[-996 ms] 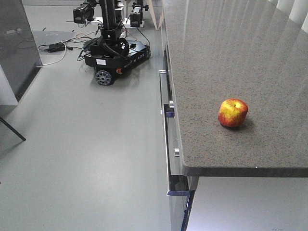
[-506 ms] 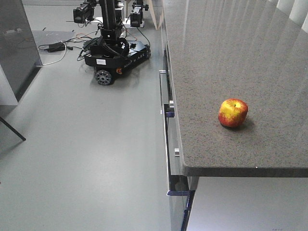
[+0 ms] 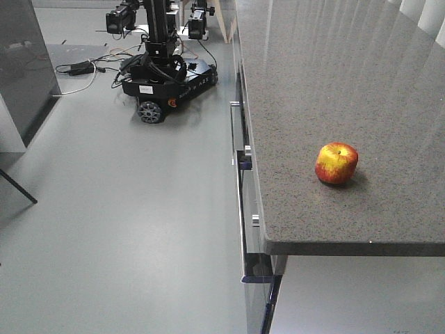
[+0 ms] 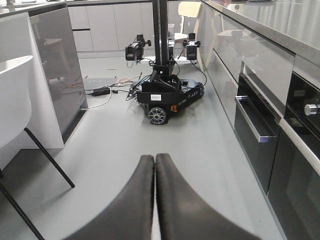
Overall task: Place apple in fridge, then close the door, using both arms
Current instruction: 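Lower the right gripper over the red-yellow apple on the counter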
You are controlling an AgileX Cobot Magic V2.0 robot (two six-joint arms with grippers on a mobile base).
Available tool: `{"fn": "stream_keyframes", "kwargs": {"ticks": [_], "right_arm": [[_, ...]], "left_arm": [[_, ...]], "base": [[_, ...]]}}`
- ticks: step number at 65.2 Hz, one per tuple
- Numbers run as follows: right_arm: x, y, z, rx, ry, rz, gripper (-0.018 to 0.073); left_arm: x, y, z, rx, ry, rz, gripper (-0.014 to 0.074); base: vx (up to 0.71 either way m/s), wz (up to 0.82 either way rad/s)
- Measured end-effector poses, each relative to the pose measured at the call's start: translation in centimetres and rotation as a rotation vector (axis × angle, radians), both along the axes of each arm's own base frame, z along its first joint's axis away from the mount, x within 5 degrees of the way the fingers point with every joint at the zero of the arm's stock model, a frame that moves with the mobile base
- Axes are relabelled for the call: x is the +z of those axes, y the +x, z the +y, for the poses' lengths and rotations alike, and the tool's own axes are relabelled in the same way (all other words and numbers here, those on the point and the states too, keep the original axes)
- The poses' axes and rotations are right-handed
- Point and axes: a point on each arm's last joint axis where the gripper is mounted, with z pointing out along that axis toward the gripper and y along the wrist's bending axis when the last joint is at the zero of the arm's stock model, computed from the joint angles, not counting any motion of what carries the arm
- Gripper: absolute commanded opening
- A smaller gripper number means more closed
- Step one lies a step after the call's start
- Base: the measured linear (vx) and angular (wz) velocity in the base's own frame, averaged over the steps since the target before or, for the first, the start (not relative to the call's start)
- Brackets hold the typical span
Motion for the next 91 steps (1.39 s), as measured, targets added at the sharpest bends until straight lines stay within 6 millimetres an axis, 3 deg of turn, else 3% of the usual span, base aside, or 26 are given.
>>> {"fn": "stream_keyframes", "kwargs": {"ticks": [12, 16, 38, 58, 66, 78, 91], "right_arm": [[0.6, 3.2, 1.0, 0.109, 0.008, 0.035, 0.0651], [0.6, 4.0, 1.1, 0.115, -0.002, 0.033, 0.0732], [-0.5, 8.4, 1.0, 0.123, -0.064, 0.102, 0.0707], [0.4, 16.1, 1.4, 0.153, -0.062, 0.219, 0.0696], [-1.1, 19.7, 1.4, 0.157, -0.058, 0.291, 0.0690], [-5.3, 24.4, 1.5, 0.166, -0.064, 0.420, 0.0686], [-9.1, 27.4, 1.2, 0.139, -0.075, 0.483, 0.0679]], "left_arm": [[0.0, 0.0, 0.0, 0.000, 0.000, 0.000, -0.0006], [0.0, 0.0, 0.0, 0.000, 0.000, 0.000, -0.0006], [0.0, 0.0, 0.0, 0.000, 0.000, 0.000, -0.0006], [0.0, 0.0, 0.0, 0.000, 0.000, 0.000, -0.0006], [0.0, 0.0, 0.0, 0.000, 0.000, 0.000, -0.0006], [0.0, 0.0, 0.0, 0.000, 0.000, 0.000, -0.0006], [0.0, 0.0, 0.0, 0.000, 0.000, 0.000, -0.0006]], "base": [[0.00, 0.00], [0.00, 0.00], [0.00, 0.00], [0.00, 0.00], [0.00, 0.00], [0.00, 0.00], [0.00, 0.00]]}}
